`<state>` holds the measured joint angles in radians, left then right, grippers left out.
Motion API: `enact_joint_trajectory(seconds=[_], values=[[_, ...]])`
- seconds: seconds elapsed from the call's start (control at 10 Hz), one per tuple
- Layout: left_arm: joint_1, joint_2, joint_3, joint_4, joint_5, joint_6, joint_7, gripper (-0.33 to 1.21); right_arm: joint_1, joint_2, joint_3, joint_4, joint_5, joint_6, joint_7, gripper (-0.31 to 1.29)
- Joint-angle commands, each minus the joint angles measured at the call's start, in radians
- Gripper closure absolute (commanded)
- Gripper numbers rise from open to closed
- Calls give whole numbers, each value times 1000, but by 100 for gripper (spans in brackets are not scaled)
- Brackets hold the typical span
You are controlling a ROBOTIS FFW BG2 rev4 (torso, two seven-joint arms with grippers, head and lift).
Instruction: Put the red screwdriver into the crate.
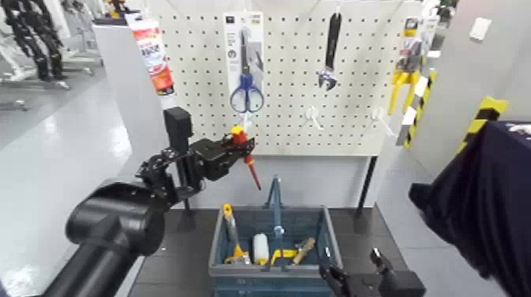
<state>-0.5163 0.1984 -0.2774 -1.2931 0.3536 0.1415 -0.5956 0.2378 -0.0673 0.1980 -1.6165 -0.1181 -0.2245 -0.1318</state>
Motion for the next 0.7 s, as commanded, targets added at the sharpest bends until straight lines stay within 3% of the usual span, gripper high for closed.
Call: enact_joint_trajectory(seconds=[0.1,0.7], values=[[75,13,38,-155,-13,107,37,115,2,1,0,0,0,2,0,14],[196,19,75,-291,19,228,91,115,3,1,-3,0,-2,2,0,14]])
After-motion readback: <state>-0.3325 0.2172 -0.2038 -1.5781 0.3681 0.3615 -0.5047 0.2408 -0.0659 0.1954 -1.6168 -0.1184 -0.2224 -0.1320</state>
